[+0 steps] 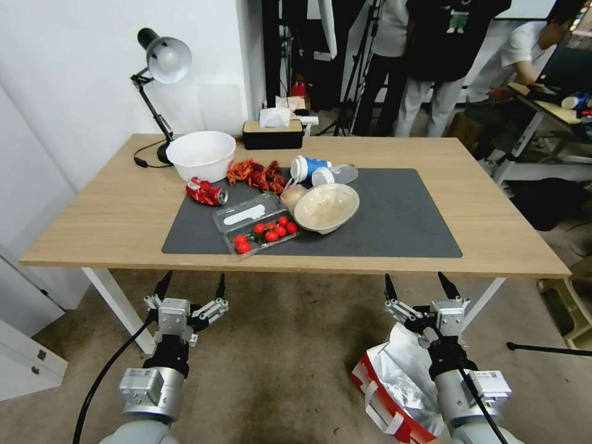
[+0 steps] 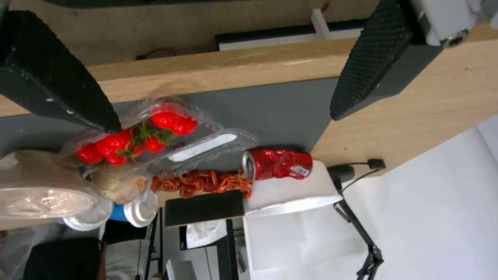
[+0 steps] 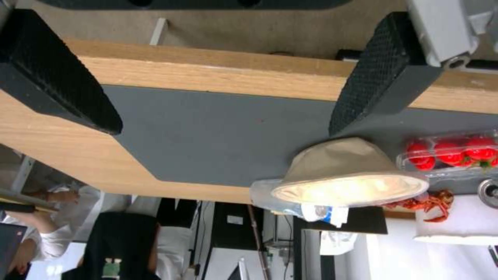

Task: Pick up the food delivery bag from the floor and place it on the table.

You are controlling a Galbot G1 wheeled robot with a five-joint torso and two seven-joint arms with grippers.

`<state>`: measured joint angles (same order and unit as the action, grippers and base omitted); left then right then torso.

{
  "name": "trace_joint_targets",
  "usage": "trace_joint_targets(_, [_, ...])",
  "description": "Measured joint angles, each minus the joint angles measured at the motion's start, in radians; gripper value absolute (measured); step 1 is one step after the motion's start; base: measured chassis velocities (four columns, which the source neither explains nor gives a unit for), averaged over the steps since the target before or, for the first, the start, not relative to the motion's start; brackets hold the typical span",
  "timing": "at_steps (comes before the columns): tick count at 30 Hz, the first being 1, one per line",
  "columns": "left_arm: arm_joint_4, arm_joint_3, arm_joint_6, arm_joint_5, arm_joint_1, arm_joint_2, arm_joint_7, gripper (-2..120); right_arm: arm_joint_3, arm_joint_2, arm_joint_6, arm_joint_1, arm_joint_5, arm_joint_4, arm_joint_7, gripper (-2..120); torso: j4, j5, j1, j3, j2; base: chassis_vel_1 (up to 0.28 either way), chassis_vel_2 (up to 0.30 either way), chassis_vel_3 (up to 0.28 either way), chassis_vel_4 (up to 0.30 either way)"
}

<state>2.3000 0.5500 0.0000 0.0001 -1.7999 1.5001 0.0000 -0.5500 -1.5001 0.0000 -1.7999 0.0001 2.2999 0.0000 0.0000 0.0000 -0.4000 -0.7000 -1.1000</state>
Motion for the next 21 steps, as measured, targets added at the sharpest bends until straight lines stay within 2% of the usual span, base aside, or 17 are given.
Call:
trace_joint_targets(16, [0.0,-0.002,0.002,-0.003,0.0,0.0,-0.004,100,0.0,0.0,-0.003,-0.001,0.002,0.0,-0.001,100,0.0,0.0,0.0,0.0,0.0,0.0,0.0,0.0,0.0])
trace_joint_targets(18, [0.022,-0.043,0.058,-0.064,-0.003,0.008,-0.066,100,0.0,-0.001,-0.015,-0.004,0.008,0.003,-0.005,100,0.0,0.0,0.0,0.0,0.0,0.0,0.0,0.0,0.0])
trace_joint_targets(19, [0.022,-0.043,0.058,-0.064,-0.003,0.008,-0.066,100,0.0,-0.001,-0.015,-0.004,0.008,0.003,-0.005,100,0.0,0.0,0.0,0.0,0.0,0.0,0.0,0.0,0.0])
trace_joint_targets(21, [0.044,-0.082,0.115,-0.124,-0.007,0.017,-0.126,100,0.001,-0.005,-0.055,-0.016,0.029,0.015,-0.019,100,0.0001,0.0003,0.0,0.0,0.0,0.0,0.0,0.0,0.0])
